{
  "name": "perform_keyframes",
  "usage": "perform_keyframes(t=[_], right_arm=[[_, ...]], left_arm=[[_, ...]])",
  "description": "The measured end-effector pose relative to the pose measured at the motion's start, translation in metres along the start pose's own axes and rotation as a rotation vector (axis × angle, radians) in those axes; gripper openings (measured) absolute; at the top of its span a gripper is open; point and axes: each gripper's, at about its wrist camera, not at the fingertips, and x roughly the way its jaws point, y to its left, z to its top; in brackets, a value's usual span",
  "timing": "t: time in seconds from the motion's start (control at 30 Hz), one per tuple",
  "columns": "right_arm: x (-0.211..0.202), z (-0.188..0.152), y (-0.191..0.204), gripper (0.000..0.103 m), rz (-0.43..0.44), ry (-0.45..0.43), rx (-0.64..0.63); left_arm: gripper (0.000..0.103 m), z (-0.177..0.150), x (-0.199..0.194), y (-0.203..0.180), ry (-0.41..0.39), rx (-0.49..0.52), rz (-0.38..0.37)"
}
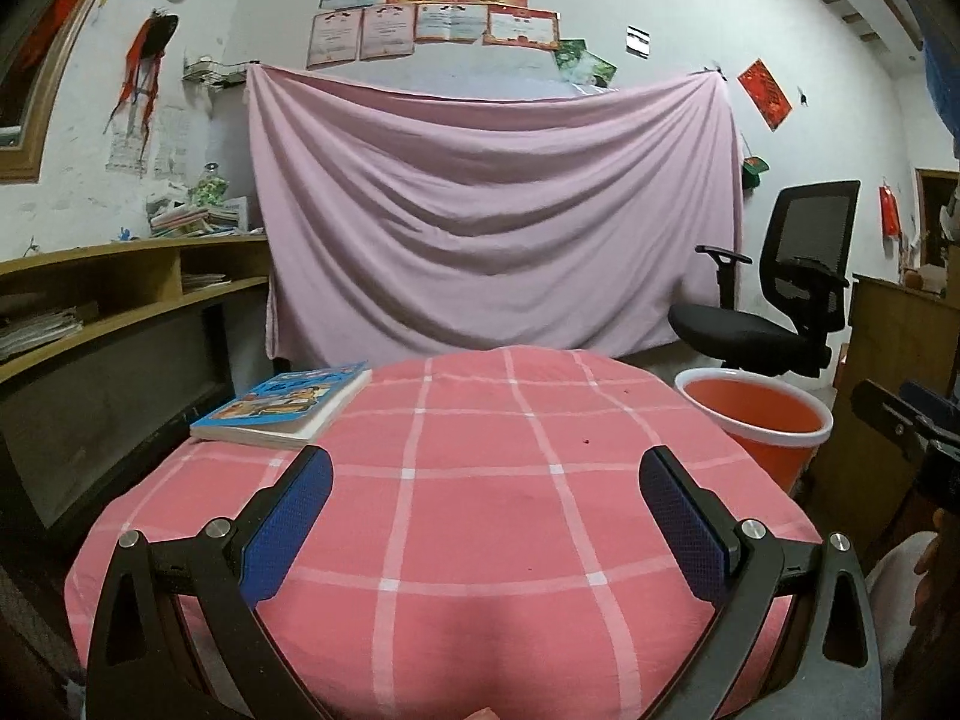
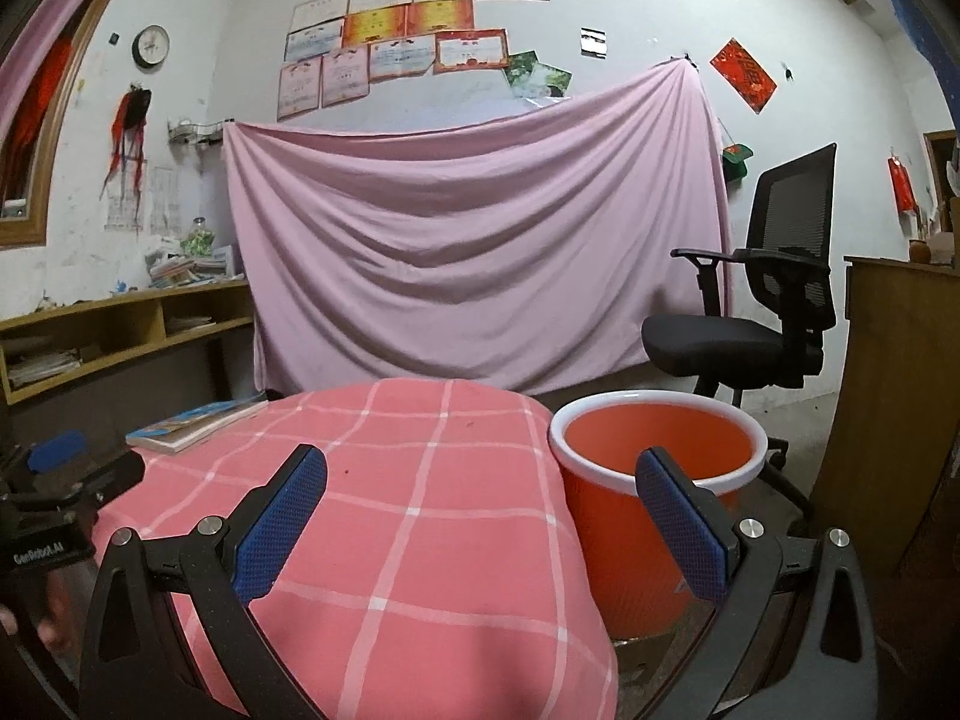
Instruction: Collect trash
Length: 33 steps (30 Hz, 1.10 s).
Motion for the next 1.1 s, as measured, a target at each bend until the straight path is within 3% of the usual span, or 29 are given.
perform_keyframes(t=[1.1], right_arm=[[-0.0067,-0.0018,0.0014,0.103,-0.001,0.003,-0.001]], left_arm=[[0.100,-0.0034,-0.0075,0.0013,-0.010,-0.022,0.024]])
